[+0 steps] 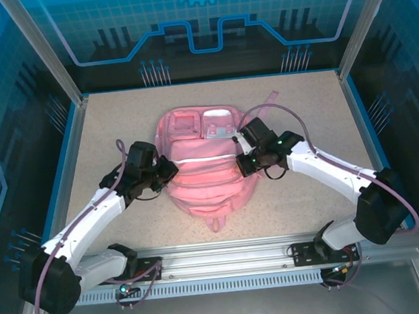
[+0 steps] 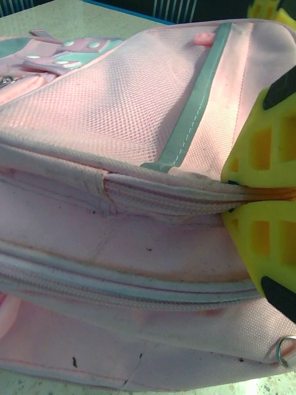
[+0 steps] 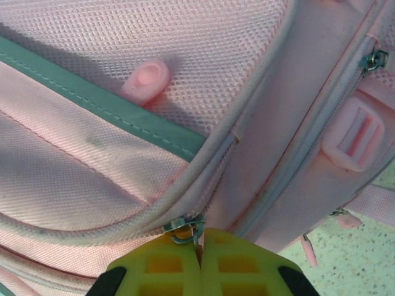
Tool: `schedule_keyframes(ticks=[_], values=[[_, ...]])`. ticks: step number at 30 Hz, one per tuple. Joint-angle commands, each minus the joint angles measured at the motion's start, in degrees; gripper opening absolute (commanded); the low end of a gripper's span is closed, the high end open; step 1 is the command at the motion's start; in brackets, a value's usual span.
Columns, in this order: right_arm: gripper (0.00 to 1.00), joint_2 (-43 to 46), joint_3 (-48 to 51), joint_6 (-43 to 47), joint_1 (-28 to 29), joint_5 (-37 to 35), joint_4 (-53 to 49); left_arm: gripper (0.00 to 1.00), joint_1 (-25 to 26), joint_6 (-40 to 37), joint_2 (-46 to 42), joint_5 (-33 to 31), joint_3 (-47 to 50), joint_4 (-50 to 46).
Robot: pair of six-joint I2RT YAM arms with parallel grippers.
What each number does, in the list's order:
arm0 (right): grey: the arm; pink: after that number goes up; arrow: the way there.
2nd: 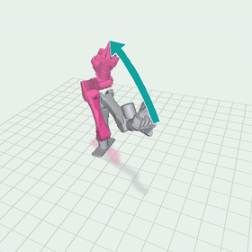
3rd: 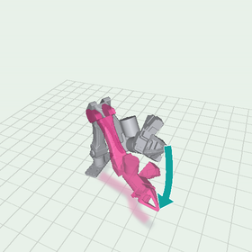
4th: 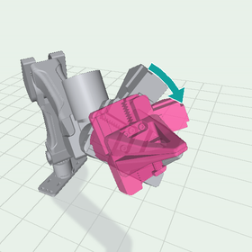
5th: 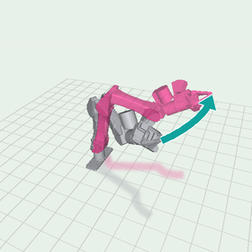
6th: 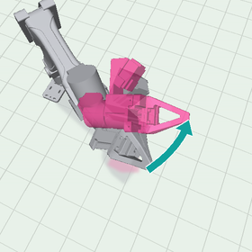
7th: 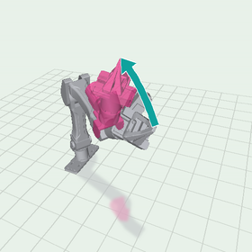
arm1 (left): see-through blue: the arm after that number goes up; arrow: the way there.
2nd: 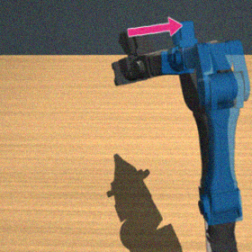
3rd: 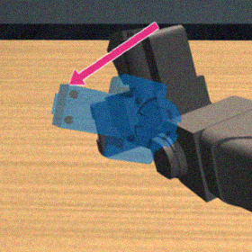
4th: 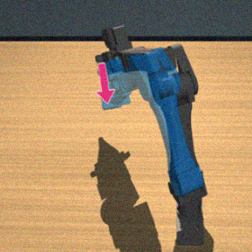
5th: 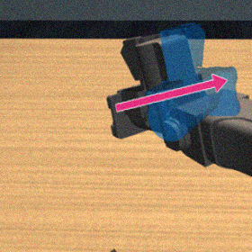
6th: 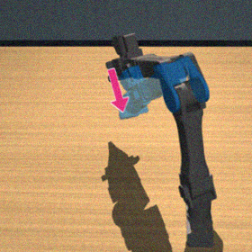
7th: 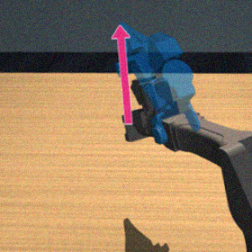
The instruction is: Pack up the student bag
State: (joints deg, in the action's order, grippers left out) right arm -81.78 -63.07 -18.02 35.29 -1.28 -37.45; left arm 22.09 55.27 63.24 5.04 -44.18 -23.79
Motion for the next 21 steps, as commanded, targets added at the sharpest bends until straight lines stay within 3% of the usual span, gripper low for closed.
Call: schedule_keyframes(ticks=[1,12,14,17,21], values=[[0.0,-2.5,-3.4,3.7,-4.9,-4.8,-0.5,0.0,-2.4,-6.1,0.5,-1.2,-2.0,-6.9],[0.0,-6.8,-8.6,8.3,-6.7,9.5,1.9,0.01,-4.2,-11.2,2.3,2.0,-4.0,-9.8],[0.0,-5.3,-7.1,8.8,-5.2,11.4,2.4,0.23,-4.2,-10.9,1.0,-0.1,-4.4,-11.2],[0.0,-2.6,-4.4,8.2,-2.9,14.5,3.3,0.46,-4.2,-10.0,-1.6,-4.1,-5.4,-14.5],[0.0,0.4,-1.7,6.1,1.0,17.6,6.2,0.6,-4.2,-4.8,-6.8,-4.5,-3.3,-13.7]])
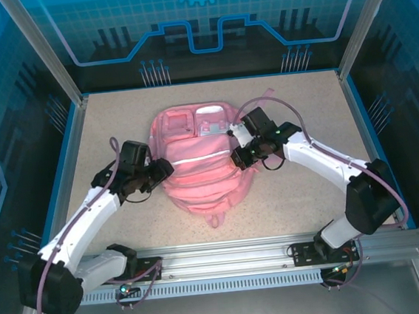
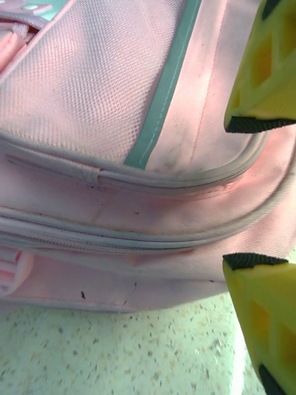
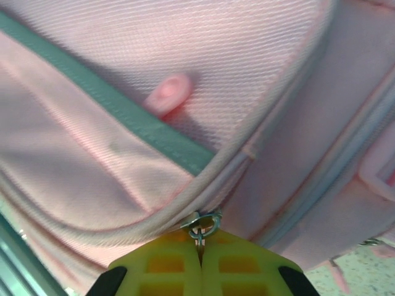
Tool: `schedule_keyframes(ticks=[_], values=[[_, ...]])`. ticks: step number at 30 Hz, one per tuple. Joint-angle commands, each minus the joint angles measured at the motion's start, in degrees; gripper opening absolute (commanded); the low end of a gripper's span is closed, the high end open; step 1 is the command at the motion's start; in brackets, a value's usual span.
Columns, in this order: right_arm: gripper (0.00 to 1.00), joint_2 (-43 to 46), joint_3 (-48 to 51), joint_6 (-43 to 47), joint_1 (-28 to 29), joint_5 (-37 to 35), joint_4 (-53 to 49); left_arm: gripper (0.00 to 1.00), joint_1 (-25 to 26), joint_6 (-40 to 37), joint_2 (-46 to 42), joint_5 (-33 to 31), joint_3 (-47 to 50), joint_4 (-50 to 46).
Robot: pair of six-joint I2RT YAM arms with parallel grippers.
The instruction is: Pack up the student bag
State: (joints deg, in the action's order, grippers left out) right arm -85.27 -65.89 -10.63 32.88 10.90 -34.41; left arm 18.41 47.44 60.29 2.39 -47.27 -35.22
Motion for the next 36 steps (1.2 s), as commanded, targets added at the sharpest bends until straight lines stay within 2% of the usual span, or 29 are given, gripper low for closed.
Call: schedule_keyframes(ticks=[1,6,11,14,19,25,30,33,36], values=[[0.0,4.0,1.4,-1.9,4.3,5.7,3.8,0.61,-0.5,4.5,-4.9,-1.0,0.8,-1.3],[0.0,2.0,-0.1,-5.0,9.2,6.5,6.8,0.62,-0.1,12.2,-8.7,3.5,5.6,4.4],[0.0,-1.7,-3.0,-6.4,14.0,6.5,8.8,0.6,1.5,17.3,-8.4,8.8,8.5,12.3],[0.0,-3.9,-4.6,-7.3,16.4,6.3,9.3,0.58,4.0,16.5,-6.3,6.5,6.7,11.0],[0.0,-5.4,-5.5,-8.3,18.4,5.1,9.4,0.51,4.4,16.6,-4.8,6.0,7.4,12.9],[0.0,-4.5,-4.9,-8.5,18.8,2.1,8.4,0.3,4.4,15.2,-2.1,5.3,7.5,12.3],[0.0,-2.5,-2.8,-9.7,17.6,-7.3,5.3,0.07,4.4,12.3,-2.5,1.3,6.0,7.5],[0.0,-1.4,-1.0,-12.2,15.0,-12.0,3.5,0.0,4.4,10.6,-2.6,0.0,5.0,5.0],[0.0,-0.7,-0.3,-15.2,12.5,-15.2,2.1,0.0,4.4,10.0,-2.9,-0.3,5.0,4.3]])
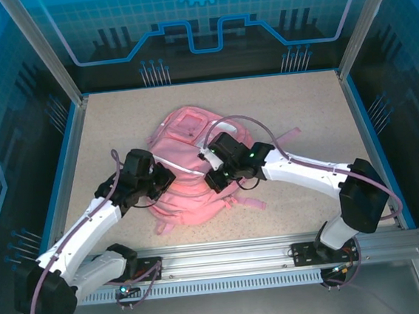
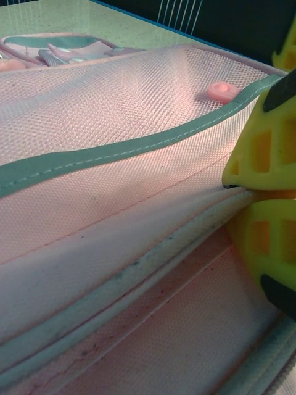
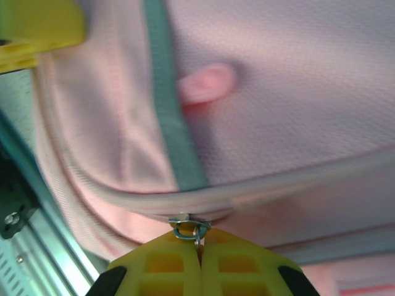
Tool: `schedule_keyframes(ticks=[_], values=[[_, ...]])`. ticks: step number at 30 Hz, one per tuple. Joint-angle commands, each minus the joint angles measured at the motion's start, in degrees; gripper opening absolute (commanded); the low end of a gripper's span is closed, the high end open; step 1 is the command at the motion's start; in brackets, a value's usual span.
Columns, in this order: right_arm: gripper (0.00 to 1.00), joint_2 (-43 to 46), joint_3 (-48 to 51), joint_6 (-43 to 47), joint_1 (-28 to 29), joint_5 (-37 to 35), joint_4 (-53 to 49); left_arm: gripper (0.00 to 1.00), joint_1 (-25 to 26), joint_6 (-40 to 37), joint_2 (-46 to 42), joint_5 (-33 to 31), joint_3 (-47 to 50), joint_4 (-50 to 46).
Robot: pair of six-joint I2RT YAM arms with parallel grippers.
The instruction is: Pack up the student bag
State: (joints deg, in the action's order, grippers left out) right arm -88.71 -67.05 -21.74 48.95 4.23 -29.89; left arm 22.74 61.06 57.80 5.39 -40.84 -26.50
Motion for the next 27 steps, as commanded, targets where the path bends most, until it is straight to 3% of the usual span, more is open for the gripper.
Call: schedule_keyframes(ticks=[1,10,14,18,20,24,26,27], values=[[0.0,2.8,0.8,-4.8,-4.3,-9.1,-2.8,0.0,0.1,-3.7,-0.5,-3.3,-1.4,-4.4],[0.0,0.7,-2.3,-10.5,-7.6,-11.6,-7.1,0.0,0.0,-4.9,-0.7,-2.2,-1.8,-4.9],[0.0,0.8,-2.6,-9.5,-8.3,-10.4,-7.1,0.03,0.0,-6.5,0.2,1.1,-2.4,-4.2],[0.0,2.0,-2.1,-5.8,-10.1,-7.9,-7.5,0.52,0.0,-8.3,0.6,2.9,-4.9,-5.1],[0.0,3.1,-1.3,-4.5,-12.0,-7.2,-8.1,0.66,-0.2,-9.0,0.2,2.5,-6.3,-5.8],[0.0,6.5,1.2,-3.5,-17.7,-5.3,-8.4,0.78,-0.9,-10.9,-0.3,0.5,-9.0,-7.5],[0.1,8.3,2.1,-3.1,-20.0,-3.6,-8.6,0.8,-1.5,-12.2,-0.4,-1.1,-10.0,-8.4],[0.2,9.5,2.3,-3.0,-20.9,-3.0,-8.6,0.81,-1.8,-13.0,-0.4,-2.2,-10.7,-8.9]])
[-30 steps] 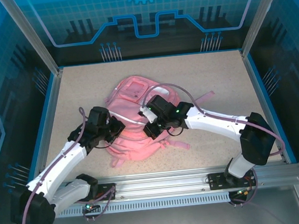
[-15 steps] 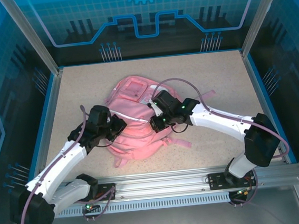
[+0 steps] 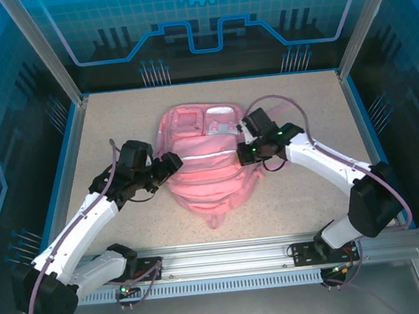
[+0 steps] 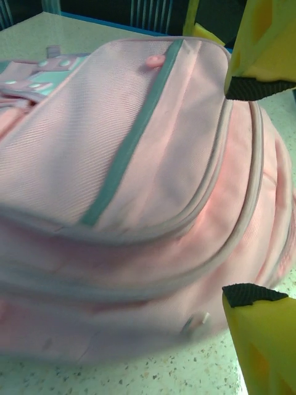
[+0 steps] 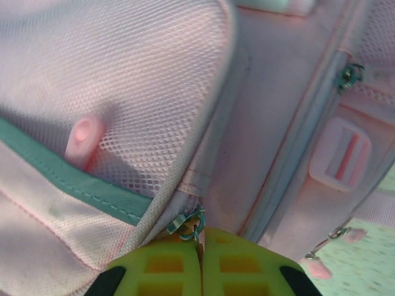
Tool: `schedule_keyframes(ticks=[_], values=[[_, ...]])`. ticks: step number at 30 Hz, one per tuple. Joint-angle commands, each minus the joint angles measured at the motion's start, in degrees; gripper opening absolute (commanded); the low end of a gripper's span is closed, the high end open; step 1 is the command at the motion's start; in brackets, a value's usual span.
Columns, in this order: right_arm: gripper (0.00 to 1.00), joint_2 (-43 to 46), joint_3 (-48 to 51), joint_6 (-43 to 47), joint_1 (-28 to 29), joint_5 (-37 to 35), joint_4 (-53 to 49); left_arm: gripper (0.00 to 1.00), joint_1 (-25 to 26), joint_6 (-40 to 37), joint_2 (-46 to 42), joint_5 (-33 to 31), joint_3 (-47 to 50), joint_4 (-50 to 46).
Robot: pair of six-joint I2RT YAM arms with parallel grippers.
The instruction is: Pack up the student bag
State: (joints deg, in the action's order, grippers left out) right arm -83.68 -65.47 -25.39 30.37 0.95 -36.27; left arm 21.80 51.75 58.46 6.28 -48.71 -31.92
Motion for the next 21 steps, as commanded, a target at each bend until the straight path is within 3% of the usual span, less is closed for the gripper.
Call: schedule_keyframes(ticks=[1,3,5,9,12,14,18,21], values=[[0.33,5.6,0.9,0.6,-2.9,0.4,-2.4,0.83,-1.1,-4.4,-1.1,-4.1,-3.5,-4.1],[0.63,8.6,0.7,0.7,-3.8,-0.9,-2.7,0.86,-1.6,-6.4,-1.2,-6.7,-5.0,-5.0],[0.81,11.5,0.2,1.0,-4.5,-3.4,-3.0,0.89,-2.1,-8.3,-1.5,-10.4,-6.6,-5.9],[1.0,17.5,-0.3,2.0,-7.3,-11.8,-2.3,0.97,-2.8,-12.6,-3.3,-23.7,-8.0,-6.4],[1.0,20.7,0.3,2.5,-10.5,-18.5,-0.7,0.99,-3.3,-15.0,-5.4,-35.5,-5.6,-3.2],[1.0,21.9,1.5,2.3,-12.7,-23.9,0.9,0.99,-4.3,-17.2,-6.2,-39.8,-3.7,-0.3],[1.0,23.3,9.0,3.0,-15.0,-38.3,10.5,0.99,-5.6,-22.1,-6.5,-45.6,1.8,7.5],[1.0,24.2,18.0,6.3,-16.0,-43.9,21.3,0.99,-6.2,-24.3,-6.5,-46.6,6.9,14.5]])
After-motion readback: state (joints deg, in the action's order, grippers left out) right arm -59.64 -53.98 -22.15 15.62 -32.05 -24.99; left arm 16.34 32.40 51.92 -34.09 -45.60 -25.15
